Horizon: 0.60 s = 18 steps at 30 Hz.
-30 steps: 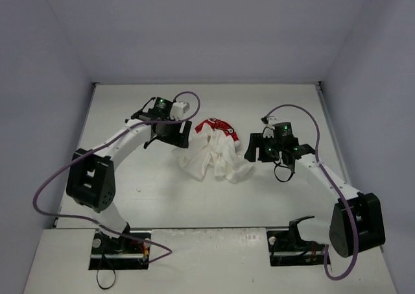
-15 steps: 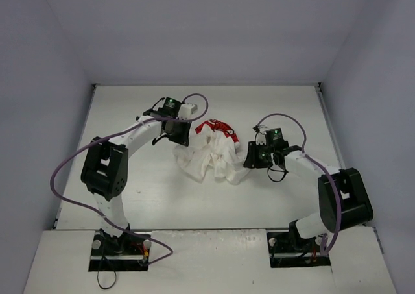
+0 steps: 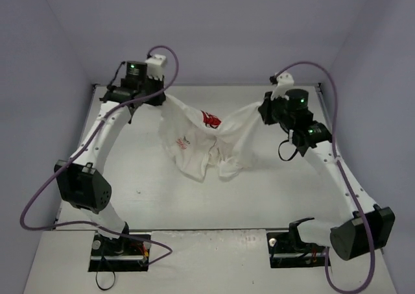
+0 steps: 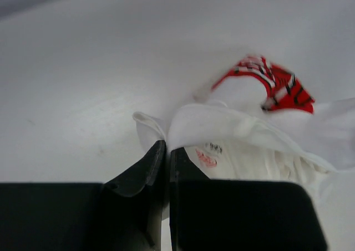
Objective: Fold and stack the t-shirts
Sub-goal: Flatten out the tshirt
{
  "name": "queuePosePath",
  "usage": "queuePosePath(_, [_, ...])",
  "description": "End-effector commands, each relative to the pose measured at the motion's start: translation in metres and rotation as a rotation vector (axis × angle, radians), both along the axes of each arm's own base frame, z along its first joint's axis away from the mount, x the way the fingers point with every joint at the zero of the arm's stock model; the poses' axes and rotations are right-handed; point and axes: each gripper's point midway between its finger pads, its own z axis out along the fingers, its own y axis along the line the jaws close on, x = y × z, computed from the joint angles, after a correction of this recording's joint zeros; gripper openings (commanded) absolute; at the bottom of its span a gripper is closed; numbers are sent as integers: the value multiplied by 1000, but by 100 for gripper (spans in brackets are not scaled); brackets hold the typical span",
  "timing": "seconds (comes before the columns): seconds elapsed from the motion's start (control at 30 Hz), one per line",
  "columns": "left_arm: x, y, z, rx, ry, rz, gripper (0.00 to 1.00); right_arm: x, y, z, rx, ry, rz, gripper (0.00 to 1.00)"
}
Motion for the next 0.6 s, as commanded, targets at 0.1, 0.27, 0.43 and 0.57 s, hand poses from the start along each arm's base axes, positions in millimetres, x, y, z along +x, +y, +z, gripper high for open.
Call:
queuePosePath(0.1, [6,52,181,-4,-415,127,0,26,-57,170,-229,-441,-201,0])
queuePosePath(0.27, [3,88,295,-40,-680,268,0,50,-68,262,-278,-617,-277,0])
queuePosePath(0.43, [-54,94,362,-125,-836,266,0,26,-75,323,-239,-749,-299,0])
queuePosePath(0.57, [-101,100,386,-129,-913,246,0,-14,-79,351,-217,-832,-276,0])
